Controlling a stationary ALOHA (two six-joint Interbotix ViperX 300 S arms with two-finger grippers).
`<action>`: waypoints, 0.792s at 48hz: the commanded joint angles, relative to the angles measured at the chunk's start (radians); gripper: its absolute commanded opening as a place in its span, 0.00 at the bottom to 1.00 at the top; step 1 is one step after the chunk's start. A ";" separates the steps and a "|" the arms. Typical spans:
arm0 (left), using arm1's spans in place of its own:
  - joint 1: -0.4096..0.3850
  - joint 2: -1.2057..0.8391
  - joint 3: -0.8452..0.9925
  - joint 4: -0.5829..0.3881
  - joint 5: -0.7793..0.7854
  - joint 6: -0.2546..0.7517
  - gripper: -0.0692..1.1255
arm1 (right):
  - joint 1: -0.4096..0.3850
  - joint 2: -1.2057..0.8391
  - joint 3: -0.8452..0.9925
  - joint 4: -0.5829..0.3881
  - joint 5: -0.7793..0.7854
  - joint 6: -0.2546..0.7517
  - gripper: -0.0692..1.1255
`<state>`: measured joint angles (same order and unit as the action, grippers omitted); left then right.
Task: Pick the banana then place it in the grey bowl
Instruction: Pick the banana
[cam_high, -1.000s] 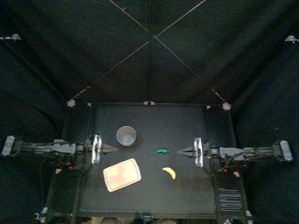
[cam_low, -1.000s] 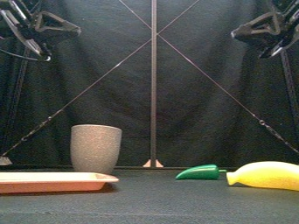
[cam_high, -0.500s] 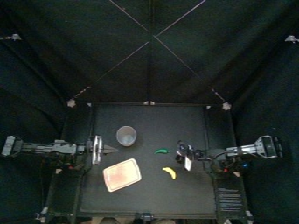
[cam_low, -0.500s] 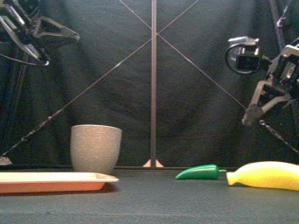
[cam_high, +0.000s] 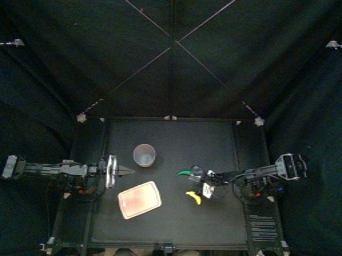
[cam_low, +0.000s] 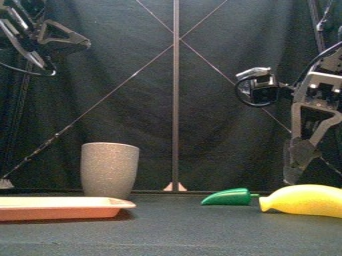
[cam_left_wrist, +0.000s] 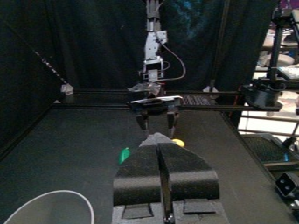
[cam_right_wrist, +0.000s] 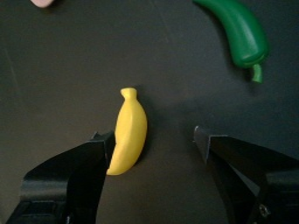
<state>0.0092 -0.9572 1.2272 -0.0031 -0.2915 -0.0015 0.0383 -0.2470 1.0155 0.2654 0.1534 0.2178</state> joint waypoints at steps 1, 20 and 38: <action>0.006 0.006 -0.008 0.000 -0.005 0.002 0.04 | 0.017 0.023 -0.035 0.002 0.025 -0.002 0.91; 0.017 0.006 0.002 0.000 -0.005 0.002 0.04 | 0.063 0.158 -0.110 0.034 0.064 0.000 0.90; 0.023 0.006 0.017 0.000 -0.005 0.002 0.04 | 0.074 0.170 -0.138 0.041 0.071 -0.003 0.53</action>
<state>0.0291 -0.9557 1.2563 -0.0031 -0.2915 -0.0015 0.1104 -0.0537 0.9020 0.3114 0.2255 0.2163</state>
